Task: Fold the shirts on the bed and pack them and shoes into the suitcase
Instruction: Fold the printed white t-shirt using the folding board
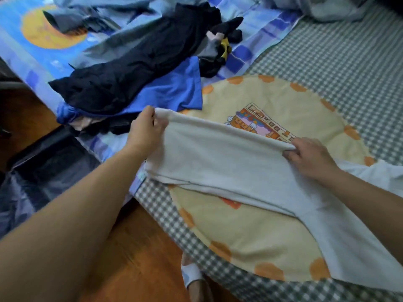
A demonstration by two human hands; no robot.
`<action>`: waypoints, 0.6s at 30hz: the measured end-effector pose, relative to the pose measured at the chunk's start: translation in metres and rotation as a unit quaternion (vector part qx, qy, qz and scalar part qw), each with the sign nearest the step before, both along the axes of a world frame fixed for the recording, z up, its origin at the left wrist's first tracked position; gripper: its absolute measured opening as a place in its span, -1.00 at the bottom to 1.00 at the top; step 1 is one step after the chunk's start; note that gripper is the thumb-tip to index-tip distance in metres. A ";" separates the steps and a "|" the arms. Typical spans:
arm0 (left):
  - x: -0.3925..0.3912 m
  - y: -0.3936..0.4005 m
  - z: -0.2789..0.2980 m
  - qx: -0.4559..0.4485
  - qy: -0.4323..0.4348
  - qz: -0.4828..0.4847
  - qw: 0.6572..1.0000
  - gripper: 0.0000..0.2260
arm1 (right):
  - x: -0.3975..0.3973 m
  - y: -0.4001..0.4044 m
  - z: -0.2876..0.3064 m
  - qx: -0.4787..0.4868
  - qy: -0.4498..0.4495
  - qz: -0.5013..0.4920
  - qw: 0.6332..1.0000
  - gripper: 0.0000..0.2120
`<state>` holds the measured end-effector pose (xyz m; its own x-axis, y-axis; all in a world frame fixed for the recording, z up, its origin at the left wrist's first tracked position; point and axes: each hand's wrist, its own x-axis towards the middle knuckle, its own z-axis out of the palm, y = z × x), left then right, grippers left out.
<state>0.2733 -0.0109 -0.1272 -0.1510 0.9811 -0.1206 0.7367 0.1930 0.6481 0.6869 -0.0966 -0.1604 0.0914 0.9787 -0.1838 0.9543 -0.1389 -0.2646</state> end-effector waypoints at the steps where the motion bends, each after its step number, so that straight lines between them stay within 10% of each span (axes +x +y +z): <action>1: 0.000 0.019 -0.007 -0.001 0.013 0.016 1.000 -0.76 | -0.004 0.007 -0.006 0.017 -0.029 -0.024 0.999 -0.69; 5: 0.015 0.004 -0.036 -0.028 0.138 0.052 0.989 -0.41 | -0.044 -0.007 -0.027 0.085 -0.040 -0.052 0.994 -0.38; 10: -0.025 -0.063 -0.063 -0.042 0.254 -0.056 0.965 -0.51 | -0.073 -0.083 -0.023 0.018 -0.095 0.061 0.993 -0.41; 14: 0.012 -0.079 -0.029 -0.027 0.226 -0.087 0.970 -0.22 | -0.016 -0.146 0.007 0.012 -0.089 -0.174 0.981 -0.53; 18: 0.137 -0.142 0.004 -0.045 0.070 -0.286 0.954 -0.65 | 0.056 -0.208 0.035 0.004 0.007 -0.450 0.893 -0.66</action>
<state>0.4102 -0.1527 -0.1232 0.3862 0.8940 -0.2271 0.8164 -0.2168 0.5352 0.7426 -0.3044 -0.1250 0.8390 0.5118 -0.1848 0.4541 -0.8456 -0.2805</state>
